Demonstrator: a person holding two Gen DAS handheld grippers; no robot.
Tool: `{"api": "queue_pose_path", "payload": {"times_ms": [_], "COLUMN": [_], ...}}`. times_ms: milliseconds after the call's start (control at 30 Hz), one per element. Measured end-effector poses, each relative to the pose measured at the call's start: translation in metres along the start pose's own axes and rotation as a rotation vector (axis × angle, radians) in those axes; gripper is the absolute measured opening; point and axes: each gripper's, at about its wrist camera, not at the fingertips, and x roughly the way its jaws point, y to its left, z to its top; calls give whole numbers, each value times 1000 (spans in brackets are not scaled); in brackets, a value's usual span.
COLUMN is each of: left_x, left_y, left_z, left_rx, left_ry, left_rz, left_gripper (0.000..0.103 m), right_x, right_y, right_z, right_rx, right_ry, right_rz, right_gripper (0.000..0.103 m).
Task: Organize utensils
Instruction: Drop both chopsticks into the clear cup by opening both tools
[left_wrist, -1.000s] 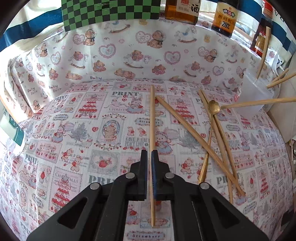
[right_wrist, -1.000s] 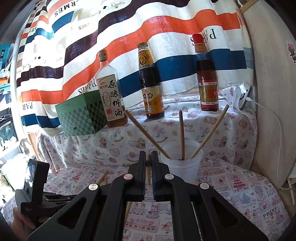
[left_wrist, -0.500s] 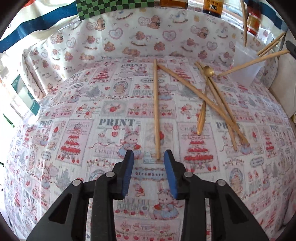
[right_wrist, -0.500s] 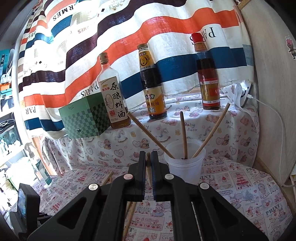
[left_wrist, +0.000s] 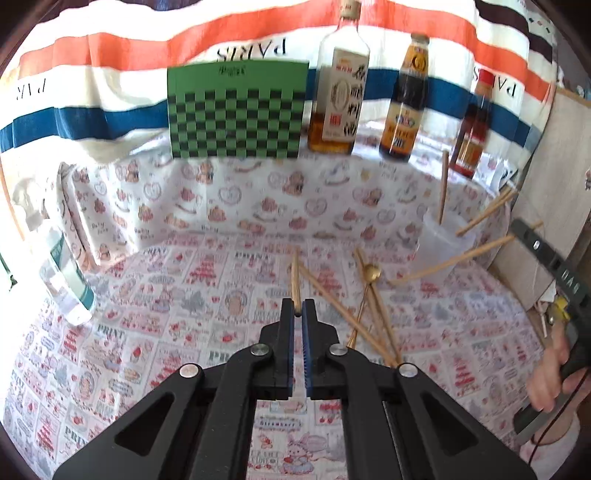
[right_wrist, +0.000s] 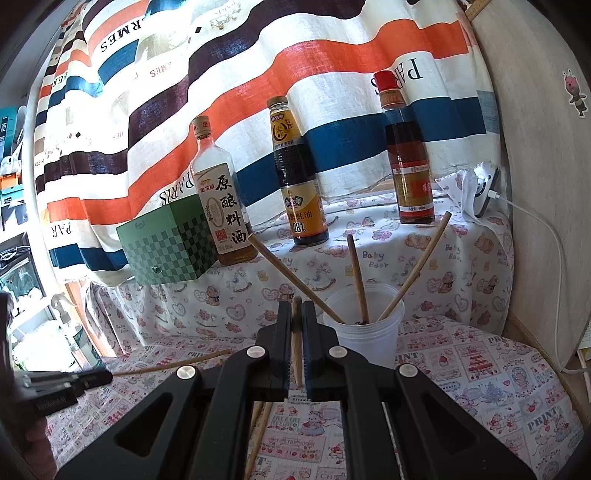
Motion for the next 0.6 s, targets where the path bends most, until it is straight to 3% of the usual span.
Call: {"api": "queue_pose_path", "payload": {"times_ms": [133, 333, 400, 500, 600], "left_x": [-23, -40, -40, -38, -33], "left_y": [-16, -33, -34, -37, -41], "left_z": [46, 106, 119, 132, 142], "left_rx": [36, 55, 43, 32, 12], "left_ry": [-51, -113, -127, -154, -160], "left_rz": [-69, -59, -55, -59, -112], "left_gripper": [3, 3, 3, 3, 3], "right_x": [-3, -19, -26, -35, -43], "right_y": [-1, -5, -4, 0, 3], "right_z": [3, 27, 40, 63, 86], "right_rx": [-12, 39, 35, -12, -35], "right_ry": [0, 47, 29, -36, -91], "right_rz": [-6, 49, 56, 1, -13], "right_gripper": [6, 6, 6, 6, 6]}}
